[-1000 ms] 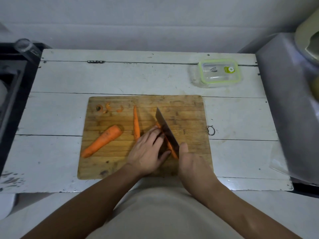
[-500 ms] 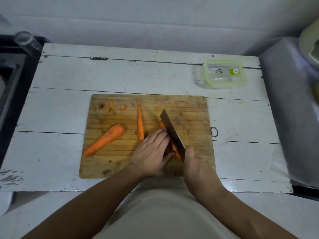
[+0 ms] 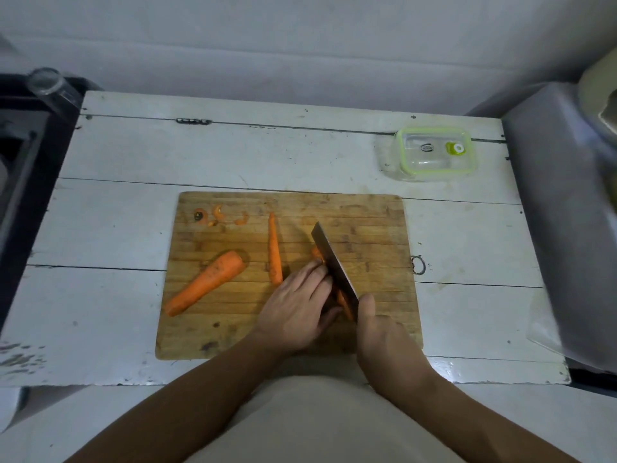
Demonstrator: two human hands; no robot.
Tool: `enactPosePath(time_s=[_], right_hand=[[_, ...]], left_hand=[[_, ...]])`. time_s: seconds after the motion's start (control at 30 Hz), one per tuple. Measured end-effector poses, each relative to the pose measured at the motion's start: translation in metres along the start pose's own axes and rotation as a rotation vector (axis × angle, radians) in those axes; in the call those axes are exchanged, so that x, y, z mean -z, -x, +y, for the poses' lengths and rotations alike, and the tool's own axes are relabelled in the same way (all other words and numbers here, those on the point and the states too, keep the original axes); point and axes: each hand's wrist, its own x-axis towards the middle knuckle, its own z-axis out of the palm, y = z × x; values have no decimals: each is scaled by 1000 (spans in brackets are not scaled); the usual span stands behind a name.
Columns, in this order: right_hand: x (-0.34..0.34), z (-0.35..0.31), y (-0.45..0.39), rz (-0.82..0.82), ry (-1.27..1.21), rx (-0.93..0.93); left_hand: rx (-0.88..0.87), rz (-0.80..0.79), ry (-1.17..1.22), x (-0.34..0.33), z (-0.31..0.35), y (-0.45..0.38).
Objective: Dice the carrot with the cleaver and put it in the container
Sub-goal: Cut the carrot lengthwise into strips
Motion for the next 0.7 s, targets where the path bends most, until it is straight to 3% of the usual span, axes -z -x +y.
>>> enactPosePath(time_s=[0.2, 0.7], right_hand=[[-1, -5, 1, -4, 112, -15], [9, -9, -10, -39, -12, -46]], left_hand=[[-1, 23, 10, -1, -1, 0], [-22, 46, -4, -3, 0, 0]])
